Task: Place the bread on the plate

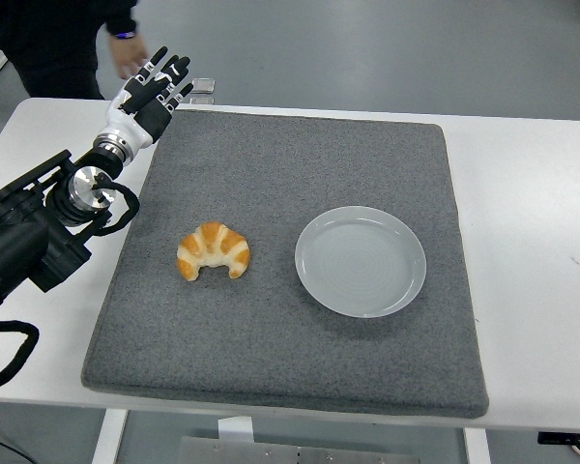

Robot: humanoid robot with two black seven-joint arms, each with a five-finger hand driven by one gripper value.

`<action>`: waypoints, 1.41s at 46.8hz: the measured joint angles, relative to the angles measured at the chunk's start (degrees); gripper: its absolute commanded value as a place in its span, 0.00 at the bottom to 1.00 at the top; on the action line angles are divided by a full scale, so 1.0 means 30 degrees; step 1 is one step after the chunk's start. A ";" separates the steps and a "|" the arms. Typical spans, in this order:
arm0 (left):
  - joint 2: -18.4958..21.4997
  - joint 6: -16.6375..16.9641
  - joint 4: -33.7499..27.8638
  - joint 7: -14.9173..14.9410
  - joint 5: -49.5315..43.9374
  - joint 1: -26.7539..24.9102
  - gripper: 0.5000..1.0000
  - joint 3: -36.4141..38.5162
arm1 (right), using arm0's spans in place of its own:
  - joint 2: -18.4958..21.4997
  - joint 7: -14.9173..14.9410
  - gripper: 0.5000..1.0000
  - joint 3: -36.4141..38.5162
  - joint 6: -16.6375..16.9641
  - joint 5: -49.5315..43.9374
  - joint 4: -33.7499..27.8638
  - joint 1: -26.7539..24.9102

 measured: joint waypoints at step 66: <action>0.4803 0.3105 -1.0624 0.0103 0.0060 -0.2691 0.98 0.2188 | 0.0000 0.0003 0.86 0.0000 0.0007 0.0000 -0.0003 0.0030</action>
